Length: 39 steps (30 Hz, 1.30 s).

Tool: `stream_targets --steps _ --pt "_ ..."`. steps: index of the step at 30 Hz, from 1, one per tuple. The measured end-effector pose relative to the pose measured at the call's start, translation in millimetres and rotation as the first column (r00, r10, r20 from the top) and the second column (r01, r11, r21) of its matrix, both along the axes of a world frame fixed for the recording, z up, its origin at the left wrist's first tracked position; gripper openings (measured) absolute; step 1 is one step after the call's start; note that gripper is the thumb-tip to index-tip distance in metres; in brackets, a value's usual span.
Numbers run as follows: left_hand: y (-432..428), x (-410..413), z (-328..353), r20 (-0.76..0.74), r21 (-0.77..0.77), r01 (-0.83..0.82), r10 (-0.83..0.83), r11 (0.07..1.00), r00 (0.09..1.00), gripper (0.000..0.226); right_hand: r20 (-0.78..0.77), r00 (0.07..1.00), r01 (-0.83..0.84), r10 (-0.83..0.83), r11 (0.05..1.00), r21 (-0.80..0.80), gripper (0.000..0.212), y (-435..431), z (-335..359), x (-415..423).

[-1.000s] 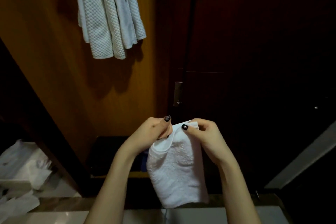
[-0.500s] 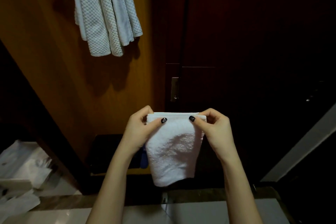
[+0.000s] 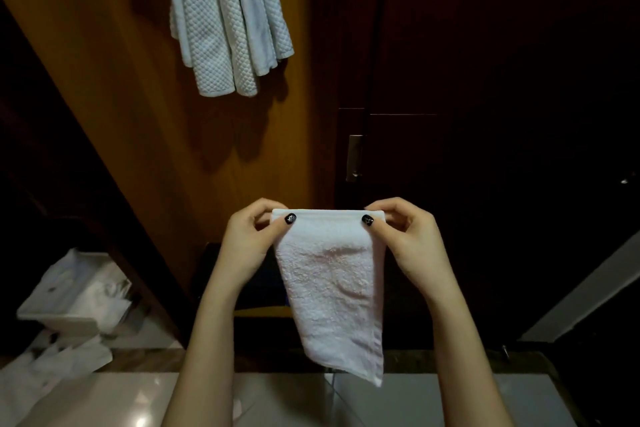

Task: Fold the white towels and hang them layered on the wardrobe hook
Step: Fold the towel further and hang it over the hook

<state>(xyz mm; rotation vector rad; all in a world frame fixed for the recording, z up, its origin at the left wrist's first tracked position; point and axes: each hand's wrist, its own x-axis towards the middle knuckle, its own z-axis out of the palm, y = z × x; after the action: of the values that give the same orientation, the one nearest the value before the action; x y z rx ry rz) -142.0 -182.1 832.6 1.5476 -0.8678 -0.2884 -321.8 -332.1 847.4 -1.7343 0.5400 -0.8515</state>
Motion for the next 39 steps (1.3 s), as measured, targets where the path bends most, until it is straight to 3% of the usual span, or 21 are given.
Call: stream_targets --steps 2,4,6,9,12,17,22,27,39 --pt "3.4 2.6 2.0 0.244 0.149 -0.148 0.109 0.978 0.964 0.015 -0.008 1.0 -0.016 0.015 0.999 -0.041 0.015 1.7 -0.5 0.7" --pt "3.6 -1.7 6.1 0.513 0.283 -0.315 0.135 0.906 0.848 0.009 -0.017 0.999 -0.037 0.036 0.996 -0.079 0.017 3.9 -0.6 1.6" --pt "-1.6 -13.3 11.6 0.596 0.35 -0.307 0.043 0.885 0.802 0.023 -0.039 0.997 -0.066 0.062 0.99 -0.125 0.018 5.8 0.2 2.8" --pt "-13.5 -28.2 14.9 0.54 0.424 -0.178 -0.089 0.888 0.837 0.039 -0.084 0.991 -0.118 0.103 0.971 -0.209 0.021 8.0 2.1 2.2" --pt "-20.4 -30.3 14.5 0.386 0.465 -0.061 -0.14 0.883 0.912 0.015 -0.102 0.991 -0.109 0.088 0.97 -0.218 0.024 6.2 2.8 -2.4" --pt "-22.6 -30.7 10.1 0.26 0.238 0.135 -0.197 0.962 0.945 0.015 -0.04 0.999 -0.013 0.012 1.0 -0.023 0.016 -5.2 0.3 -13.8" --pt "-25.2 -36.5 11.2 0.159 0.1 0.33 -0.342 0.939 0.926 0.022 -0.002 1.0 -0.03 0.031 0.993 0.112 0.009 -10.7 -3.1 -13.7" --pt "-25.7 -40.1 14.4 0.04 0.005 0.351 -0.351 0.936 0.935 0.028 0.053 0.978 -0.207 0.201 0.968 0.14 0.008 -7.3 -0.9 -13.1" --pt "-33.1 -44.5 26.2 0.033 -0.005 0.371 -0.371 0.929 0.928 0.016 0.09 0.978 -0.197 0.186 0.971 0.134 0.01 -8.9 2.4 -6.4"
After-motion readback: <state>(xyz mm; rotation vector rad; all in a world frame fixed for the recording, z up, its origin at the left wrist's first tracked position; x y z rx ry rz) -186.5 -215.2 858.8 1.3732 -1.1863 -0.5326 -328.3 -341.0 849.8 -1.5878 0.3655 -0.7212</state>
